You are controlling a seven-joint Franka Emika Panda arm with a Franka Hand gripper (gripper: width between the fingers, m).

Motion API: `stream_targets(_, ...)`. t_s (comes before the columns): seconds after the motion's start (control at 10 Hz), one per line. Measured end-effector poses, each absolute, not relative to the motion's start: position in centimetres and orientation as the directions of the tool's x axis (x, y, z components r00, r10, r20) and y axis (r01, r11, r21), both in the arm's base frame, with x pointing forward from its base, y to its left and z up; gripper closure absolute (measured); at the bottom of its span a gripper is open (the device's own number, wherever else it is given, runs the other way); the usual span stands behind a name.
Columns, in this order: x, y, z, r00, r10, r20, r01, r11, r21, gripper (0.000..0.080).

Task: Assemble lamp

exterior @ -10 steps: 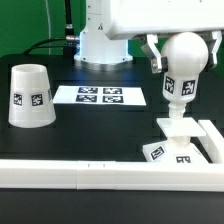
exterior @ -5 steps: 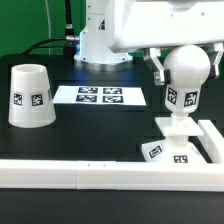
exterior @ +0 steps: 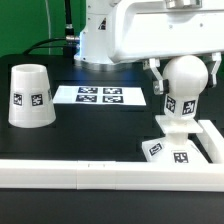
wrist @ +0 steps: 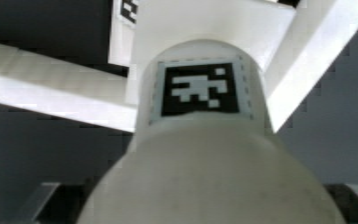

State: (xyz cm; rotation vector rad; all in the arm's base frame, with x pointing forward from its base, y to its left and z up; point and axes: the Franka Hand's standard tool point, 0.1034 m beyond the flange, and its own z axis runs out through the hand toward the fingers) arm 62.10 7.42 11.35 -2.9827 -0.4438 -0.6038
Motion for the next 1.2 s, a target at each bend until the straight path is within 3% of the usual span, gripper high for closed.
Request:
stream_targets(0.5, 62.0, 7.3, 11.2, 0.871, 0.265, 0.415, 0.288, -0.958, 0.007, 0.0219)
stream_targets(0.6, 62.0, 7.3, 11.2, 0.871, 0.265, 0.415, 0.288, -0.958, 0.007, 0.0120)
stream_targets(0.9, 62.0, 6.9, 11.3, 0.871, 0.262, 0.416, 0.285, -0.959, 0.009, 0.0103)
stream_targets(1.2, 62.1, 7.1, 12.9, 0.869, 0.266, 0.417, 0.290, -0.957, 0.007, 0.0101)
